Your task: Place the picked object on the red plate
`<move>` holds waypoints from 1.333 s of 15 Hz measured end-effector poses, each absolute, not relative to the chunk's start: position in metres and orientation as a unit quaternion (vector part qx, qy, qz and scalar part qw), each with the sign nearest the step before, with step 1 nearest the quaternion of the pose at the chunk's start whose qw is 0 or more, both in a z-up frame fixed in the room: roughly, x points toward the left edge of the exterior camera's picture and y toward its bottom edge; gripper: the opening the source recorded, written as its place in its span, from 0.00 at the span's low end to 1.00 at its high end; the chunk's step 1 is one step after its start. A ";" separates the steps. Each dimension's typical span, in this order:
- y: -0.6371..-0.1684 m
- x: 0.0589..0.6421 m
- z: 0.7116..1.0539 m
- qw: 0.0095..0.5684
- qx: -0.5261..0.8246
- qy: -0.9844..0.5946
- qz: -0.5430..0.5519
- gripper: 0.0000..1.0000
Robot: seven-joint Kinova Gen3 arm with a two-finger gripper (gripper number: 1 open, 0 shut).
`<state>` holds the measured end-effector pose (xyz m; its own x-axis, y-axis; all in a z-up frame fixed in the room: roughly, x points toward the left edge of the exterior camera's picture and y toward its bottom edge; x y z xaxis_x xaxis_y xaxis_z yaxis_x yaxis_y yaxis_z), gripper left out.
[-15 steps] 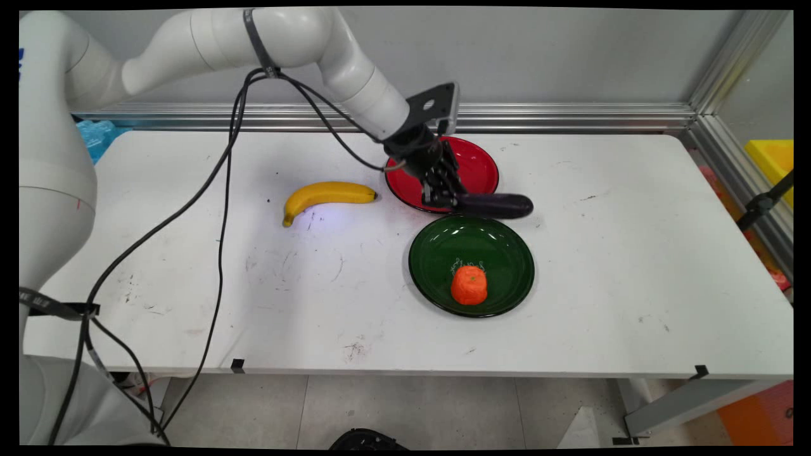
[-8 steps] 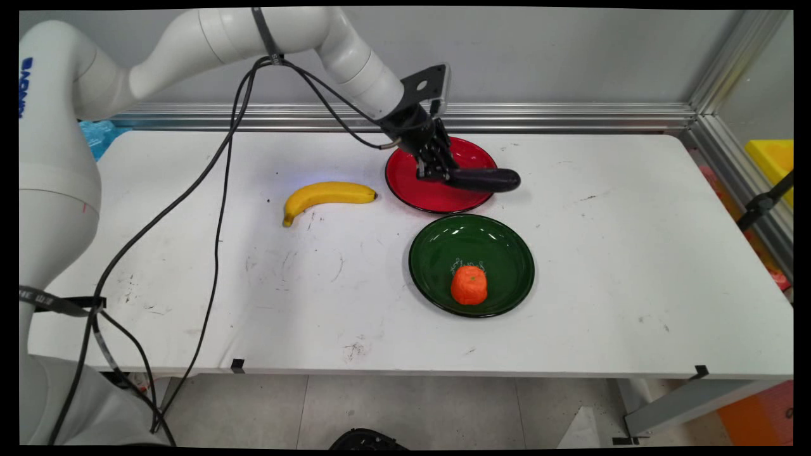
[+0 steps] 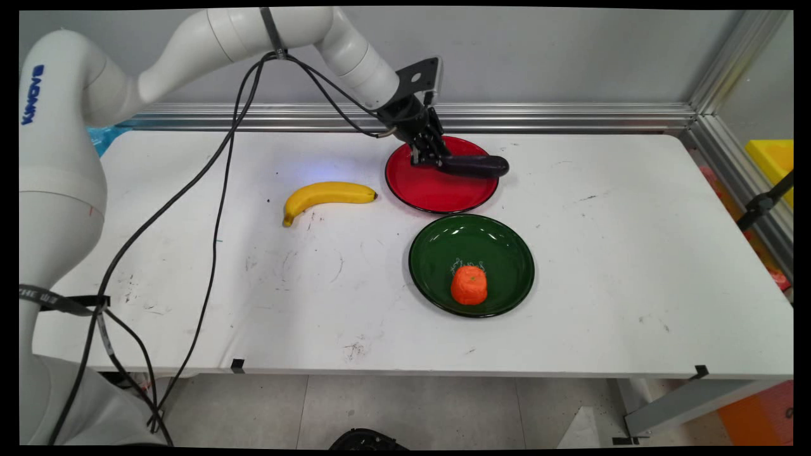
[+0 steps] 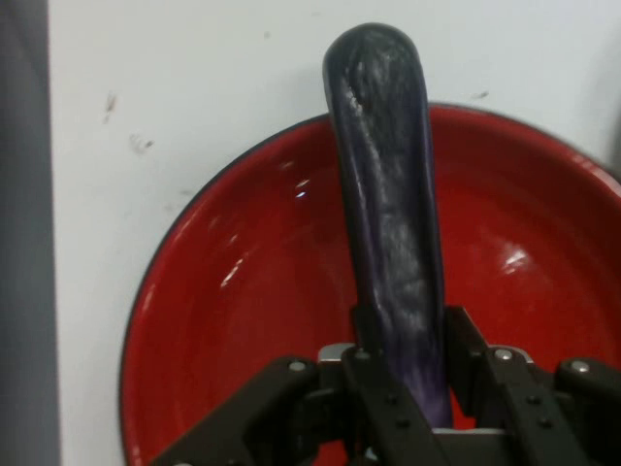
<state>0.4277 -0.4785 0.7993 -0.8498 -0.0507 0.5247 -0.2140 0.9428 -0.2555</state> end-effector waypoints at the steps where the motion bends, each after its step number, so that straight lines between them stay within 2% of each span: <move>1: -0.482 0.430 0.798 0.264 0.069 -0.949 0.155 0.00; 19: -0.505 0.468 0.781 0.240 0.067 -0.958 0.142 0.00; 20: -0.505 0.469 0.780 0.240 0.067 -0.958 0.141 1.00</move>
<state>0.4687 -0.5051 0.7804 -0.8756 -0.0614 0.4791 -0.1966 0.9513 -0.2375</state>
